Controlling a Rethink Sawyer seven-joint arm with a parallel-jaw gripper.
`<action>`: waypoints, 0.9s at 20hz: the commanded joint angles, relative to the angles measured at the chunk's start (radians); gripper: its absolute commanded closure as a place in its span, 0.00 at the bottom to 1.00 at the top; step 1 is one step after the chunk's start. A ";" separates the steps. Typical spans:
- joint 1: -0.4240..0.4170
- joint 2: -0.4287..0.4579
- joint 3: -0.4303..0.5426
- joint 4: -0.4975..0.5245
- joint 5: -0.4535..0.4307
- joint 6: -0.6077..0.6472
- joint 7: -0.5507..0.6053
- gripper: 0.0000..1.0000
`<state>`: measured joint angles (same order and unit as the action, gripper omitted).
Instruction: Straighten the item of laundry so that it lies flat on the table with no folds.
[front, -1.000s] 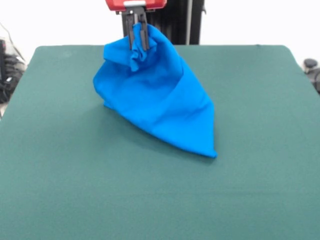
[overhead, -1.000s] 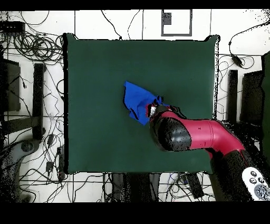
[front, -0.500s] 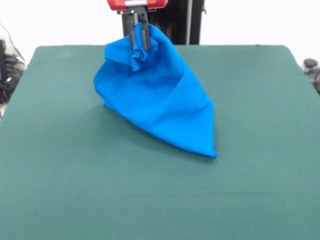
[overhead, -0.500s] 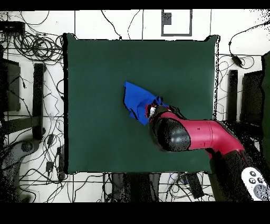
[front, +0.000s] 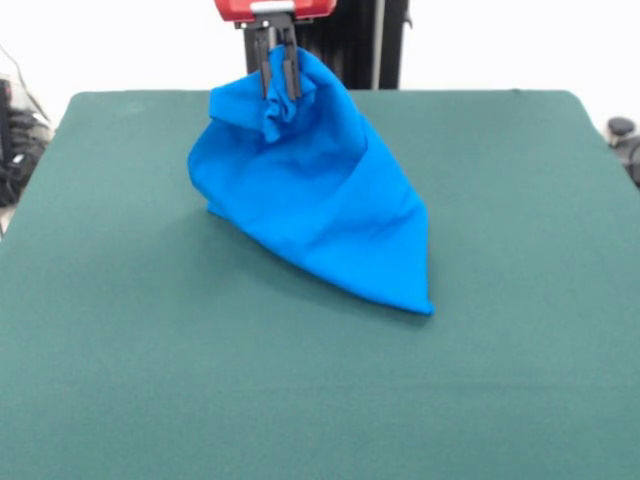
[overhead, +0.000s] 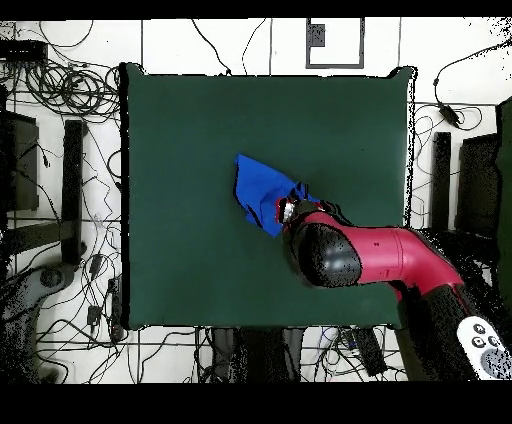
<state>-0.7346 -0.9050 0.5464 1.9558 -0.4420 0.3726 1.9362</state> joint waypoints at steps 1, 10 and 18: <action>0.032 0.018 0.034 0.072 0.035 0.099 0.006 1.00; 0.013 -0.043 0.049 0.135 0.063 0.087 0.011 1.00; 0.010 -0.091 0.060 0.211 0.095 0.044 0.040 1.00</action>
<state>-0.7350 -0.9645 0.5465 2.0238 -0.4041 0.3726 1.9362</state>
